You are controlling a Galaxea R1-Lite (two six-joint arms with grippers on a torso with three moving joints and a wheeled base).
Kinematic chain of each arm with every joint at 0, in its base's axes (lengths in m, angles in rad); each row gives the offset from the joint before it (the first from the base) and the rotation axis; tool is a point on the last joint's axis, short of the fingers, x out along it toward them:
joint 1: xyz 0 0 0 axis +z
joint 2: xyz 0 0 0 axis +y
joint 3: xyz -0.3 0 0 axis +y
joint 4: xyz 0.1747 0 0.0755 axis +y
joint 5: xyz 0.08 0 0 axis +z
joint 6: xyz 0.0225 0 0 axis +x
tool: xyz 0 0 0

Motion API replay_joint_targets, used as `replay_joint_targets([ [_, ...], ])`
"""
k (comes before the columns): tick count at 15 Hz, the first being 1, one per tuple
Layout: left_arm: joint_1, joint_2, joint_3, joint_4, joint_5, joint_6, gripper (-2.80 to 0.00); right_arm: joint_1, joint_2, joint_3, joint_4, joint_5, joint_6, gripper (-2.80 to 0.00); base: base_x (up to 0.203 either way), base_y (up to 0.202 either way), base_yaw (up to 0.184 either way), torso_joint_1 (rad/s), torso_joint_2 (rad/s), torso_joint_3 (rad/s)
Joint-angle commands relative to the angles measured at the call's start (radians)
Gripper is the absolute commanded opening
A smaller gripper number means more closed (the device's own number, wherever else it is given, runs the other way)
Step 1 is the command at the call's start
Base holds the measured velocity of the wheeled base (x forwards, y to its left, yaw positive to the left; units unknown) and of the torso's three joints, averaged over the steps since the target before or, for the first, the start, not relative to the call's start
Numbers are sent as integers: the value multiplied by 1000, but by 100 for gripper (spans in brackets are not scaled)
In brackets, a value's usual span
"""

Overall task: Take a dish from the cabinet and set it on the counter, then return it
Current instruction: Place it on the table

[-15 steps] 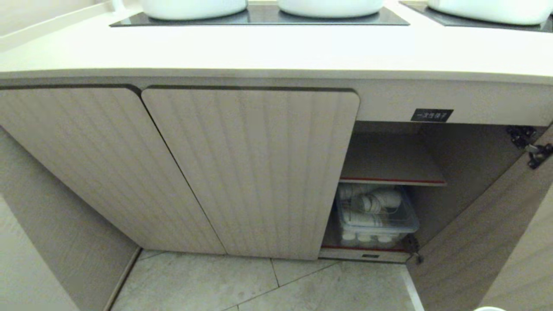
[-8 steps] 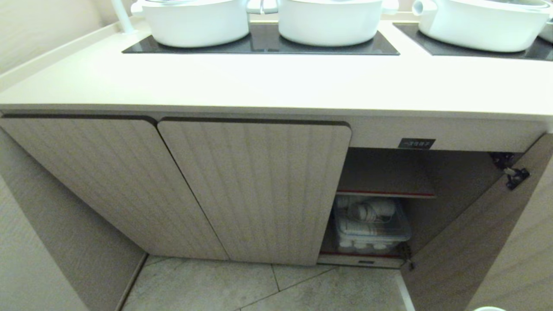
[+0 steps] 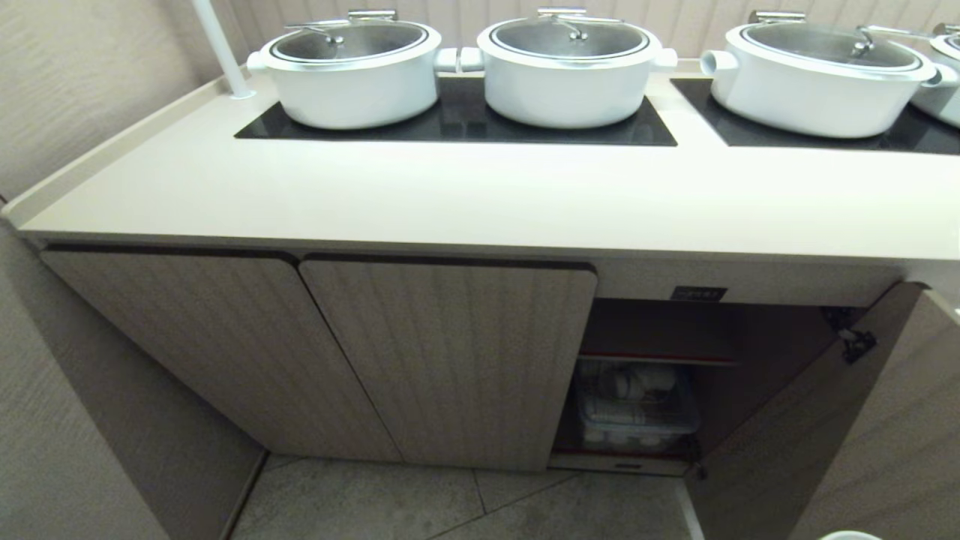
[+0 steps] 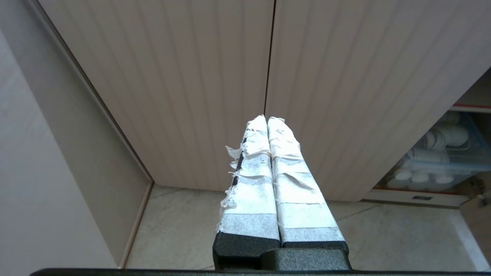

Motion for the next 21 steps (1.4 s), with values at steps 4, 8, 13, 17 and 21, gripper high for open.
replay_joint_targets([
  [4, 2, 0, 0, -1, 1, 0, -280, 1, 4, -1, 2, 1, -1, -280, 0, 0, 0, 264, -578, -316],
  [8, 0, 0, 0, -1, 0, 0, -280, 2, 4, 1, 4, 1, -1, -280, 0, 0, 0, 259, -556, -297],
  [13, 0, 0, -1, -1, 1, 0, -280, 2, 4, 1, 4, 3, -1, -280, 0, 0, 0, 184, -368, -198],
  [17, 0, 0, -1, -1, 1, 0, -280, 2, 4, -2, 4, 1, -1, -280, 0, 0, 0, 160, -327, -170],
  [21, 0, 0, 0, -1, 1, 0, -280, 2, 1, -4, 8, 1, -1, -280, 0, 0, 0, 158, -322, -172],
])
